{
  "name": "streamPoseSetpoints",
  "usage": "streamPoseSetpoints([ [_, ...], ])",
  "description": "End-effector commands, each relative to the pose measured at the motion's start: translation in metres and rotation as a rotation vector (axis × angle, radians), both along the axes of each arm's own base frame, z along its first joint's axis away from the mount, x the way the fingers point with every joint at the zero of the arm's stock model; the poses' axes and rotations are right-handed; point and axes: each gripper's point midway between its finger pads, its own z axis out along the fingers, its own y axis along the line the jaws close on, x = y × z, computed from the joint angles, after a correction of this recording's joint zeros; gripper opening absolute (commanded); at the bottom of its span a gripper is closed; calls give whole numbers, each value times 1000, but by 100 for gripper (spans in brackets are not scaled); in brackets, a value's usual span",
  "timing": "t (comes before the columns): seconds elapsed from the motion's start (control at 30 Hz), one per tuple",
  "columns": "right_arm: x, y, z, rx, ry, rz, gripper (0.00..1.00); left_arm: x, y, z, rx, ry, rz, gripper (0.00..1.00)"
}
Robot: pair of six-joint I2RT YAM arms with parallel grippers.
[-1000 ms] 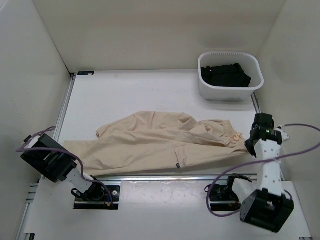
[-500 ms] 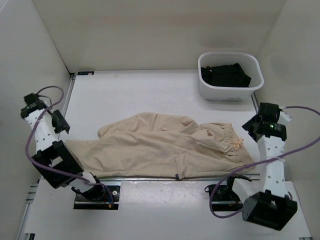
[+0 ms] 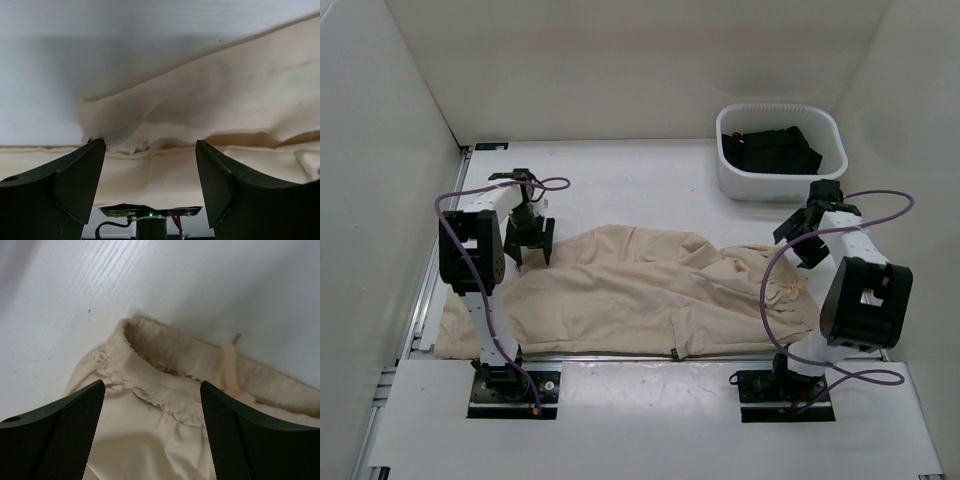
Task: Fold and stack the trousers
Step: Fold the trousers
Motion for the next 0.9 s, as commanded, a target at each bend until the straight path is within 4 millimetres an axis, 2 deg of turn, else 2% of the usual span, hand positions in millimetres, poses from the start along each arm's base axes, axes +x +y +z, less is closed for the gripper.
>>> streamPoseSetpoints([
  [0.0,40,19,2,49,-87,2,81,11,-8,-1,4,-20,-28,84],
  [0.1,53,20,-12,25,-83,-58,82,12,-14,-18,-5,4,-39,85],
  [0.13,55,21,-24,32,-52,-72,82,11,-12,-21,4,15,-39,85],
  [0.2,59,23,-34,52,-16,-77,82,10,-10,-28,15,27,-39,77],
  [0.23,58,24,-49,58,22,-86,80,8,-10,-34,15,35,-39,70],
  [0.27,58,29,-53,70,44,-74,77,7,-10,-36,16,44,-39,61],
  [0.3,52,30,-59,72,76,-75,74,7,-10,-37,16,44,-39,36],
  [0.33,48,28,-68,60,108,-80,61,7,-10,-37,16,44,-39,20],
  [0.37,47,26,-68,49,109,-84,52,7,-6,-36,35,43,-40,14],
  [0.43,39,19,-74,11,152,-87,32,20,5,-33,103,-11,-40,14],
  [0.47,38,17,-74,-2,153,-90,12,32,13,-21,151,-79,-35,14],
  [0.5,36,15,-70,-14,155,-94,3,54,32,-10,261,-189,-18,14],
  [0.53,37,13,-67,-25,146,-97,0,68,40,5,308,-272,0,14],
  [0.57,35,5,-64,-46,147,-114,0,84,47,38,353,-399,30,14],
  [0.6,33,3,-58,-61,134,-110,0,94,62,59,423,-476,70,14],
  [0.63,28,-3,-55,-72,137,-125,0,110,69,85,437,-578,109,14],
  [0.73,20,-17,-40,-127,110,-115,0,126,86,160,465,-756,190,14],
  [0.8,18,-23,-28,-147,83,-104,0,122,85,192,473,-830,207,14],
  [0.87,12,-24,-24,-158,84,-99,0,110,87,192,483,-824,210,14],
])
